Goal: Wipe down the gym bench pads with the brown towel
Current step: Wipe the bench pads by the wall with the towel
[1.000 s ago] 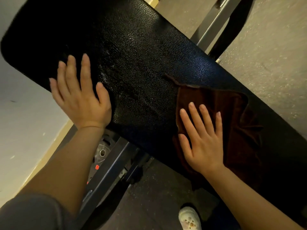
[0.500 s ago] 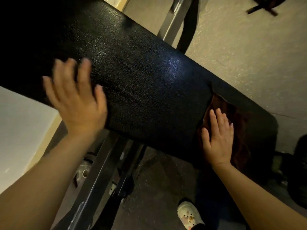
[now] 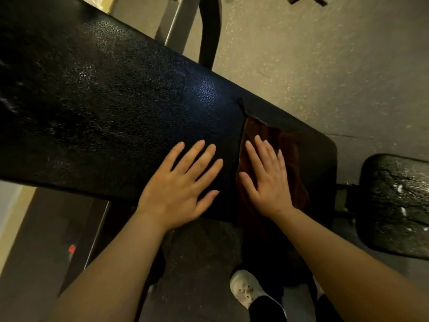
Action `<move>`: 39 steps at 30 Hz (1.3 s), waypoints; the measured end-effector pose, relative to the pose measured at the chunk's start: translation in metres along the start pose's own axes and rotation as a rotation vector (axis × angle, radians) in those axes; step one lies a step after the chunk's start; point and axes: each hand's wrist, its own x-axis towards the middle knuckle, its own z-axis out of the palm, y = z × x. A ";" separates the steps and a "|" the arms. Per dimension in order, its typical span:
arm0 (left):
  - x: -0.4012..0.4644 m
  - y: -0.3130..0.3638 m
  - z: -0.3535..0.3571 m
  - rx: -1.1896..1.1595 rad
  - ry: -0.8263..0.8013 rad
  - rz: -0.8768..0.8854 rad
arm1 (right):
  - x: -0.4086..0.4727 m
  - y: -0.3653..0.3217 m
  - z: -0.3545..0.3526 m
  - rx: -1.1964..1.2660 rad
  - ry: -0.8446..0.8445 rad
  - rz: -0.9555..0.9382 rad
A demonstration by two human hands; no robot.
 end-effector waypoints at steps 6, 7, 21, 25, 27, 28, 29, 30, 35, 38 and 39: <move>0.001 -0.001 -0.001 0.019 -0.035 -0.002 | 0.013 0.053 -0.009 -0.016 -0.038 0.012; 0.001 -0.001 0.000 0.017 -0.035 0.000 | 0.014 0.061 -0.010 -0.012 -0.038 0.040; -0.002 -0.001 0.005 0.079 -0.051 0.011 | 0.010 0.137 -0.019 0.120 0.010 1.026; -0.001 0.002 0.006 0.080 -0.050 -0.003 | -0.001 0.106 -0.011 0.073 0.000 1.041; 0.000 0.002 0.006 0.084 -0.057 -0.004 | -0.010 0.082 -0.008 0.055 -0.023 0.978; 0.001 0.001 0.005 0.086 -0.061 -0.005 | -0.013 0.068 -0.006 0.059 -0.032 0.938; 0.001 0.002 0.005 0.087 -0.067 -0.008 | -0.015 0.054 -0.006 0.067 -0.040 0.899; 0.002 0.002 0.004 0.085 -0.074 -0.012 | -0.017 0.040 -0.005 0.073 -0.044 0.850; 0.001 0.004 0.003 0.085 -0.092 -0.022 | -0.031 -0.015 0.002 0.131 -0.052 0.391; 0.001 0.005 0.002 0.085 -0.088 -0.024 | -0.040 -0.003 -0.002 0.146 -0.074 0.142; 0.001 0.006 0.002 0.083 -0.083 -0.026 | -0.041 0.011 -0.004 0.134 -0.074 0.087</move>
